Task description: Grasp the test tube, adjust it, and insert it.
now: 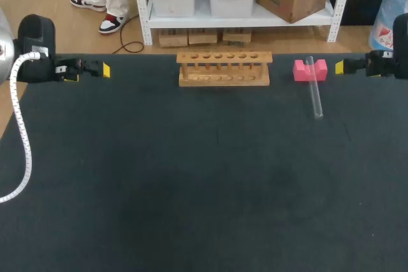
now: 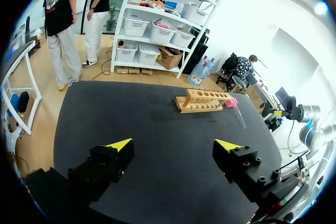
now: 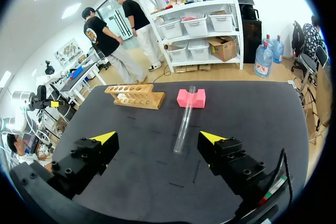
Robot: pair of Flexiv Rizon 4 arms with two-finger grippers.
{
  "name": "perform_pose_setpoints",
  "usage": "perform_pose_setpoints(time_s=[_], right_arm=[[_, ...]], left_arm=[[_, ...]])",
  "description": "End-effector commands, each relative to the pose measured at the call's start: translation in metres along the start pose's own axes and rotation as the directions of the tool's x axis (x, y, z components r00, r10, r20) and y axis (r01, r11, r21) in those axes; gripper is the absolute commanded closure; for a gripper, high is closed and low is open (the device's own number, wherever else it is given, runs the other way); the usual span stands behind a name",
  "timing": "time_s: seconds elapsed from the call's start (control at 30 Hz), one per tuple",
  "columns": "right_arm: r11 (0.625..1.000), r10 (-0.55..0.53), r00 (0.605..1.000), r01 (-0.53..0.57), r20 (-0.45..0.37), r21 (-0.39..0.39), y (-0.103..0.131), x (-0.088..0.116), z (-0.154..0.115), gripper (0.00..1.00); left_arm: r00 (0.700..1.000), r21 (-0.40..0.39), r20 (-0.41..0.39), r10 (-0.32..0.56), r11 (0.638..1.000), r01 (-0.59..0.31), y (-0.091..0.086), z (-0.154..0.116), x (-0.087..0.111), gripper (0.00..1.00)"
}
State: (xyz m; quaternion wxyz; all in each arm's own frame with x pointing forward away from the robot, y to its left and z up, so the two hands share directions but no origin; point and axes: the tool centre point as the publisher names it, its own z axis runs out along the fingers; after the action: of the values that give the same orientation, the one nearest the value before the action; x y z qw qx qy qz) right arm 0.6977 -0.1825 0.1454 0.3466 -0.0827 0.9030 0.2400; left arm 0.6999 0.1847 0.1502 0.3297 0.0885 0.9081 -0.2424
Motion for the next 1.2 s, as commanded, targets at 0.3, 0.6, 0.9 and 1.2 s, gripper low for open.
perform_pose_setpoints(time_s=[0.3,0.6,0.9,1.2], right_arm=[[1.000,0.000,1.000,0.000,0.000,0.006,0.001,0.000,-0.001,0.00],[1.000,0.000,1.000,0.000,0.000,0.006,0.001,0.000,-0.001,0.00],[1.000,0.000,1.000,0.000,0.000,0.006,0.001,0.000,-0.001,0.00],[1.000,0.000,1.000,0.000,0.000,0.006,0.001,0.000,-0.001,0.00]], left_arm=[[1.000,-0.004,-0.004,-0.001,1.000,0.001,-0.001,0.000,-0.001,0.00],[0.996,0.097,0.039,0.085,0.991,-0.088,0.006,0.001,-0.008,0.00],[0.940,0.219,0.183,0.287,0.921,-0.323,0.032,0.013,-0.034,0.00],[0.839,0.316,0.363,0.406,0.793,-0.520,0.042,0.030,-0.051,0.00]])
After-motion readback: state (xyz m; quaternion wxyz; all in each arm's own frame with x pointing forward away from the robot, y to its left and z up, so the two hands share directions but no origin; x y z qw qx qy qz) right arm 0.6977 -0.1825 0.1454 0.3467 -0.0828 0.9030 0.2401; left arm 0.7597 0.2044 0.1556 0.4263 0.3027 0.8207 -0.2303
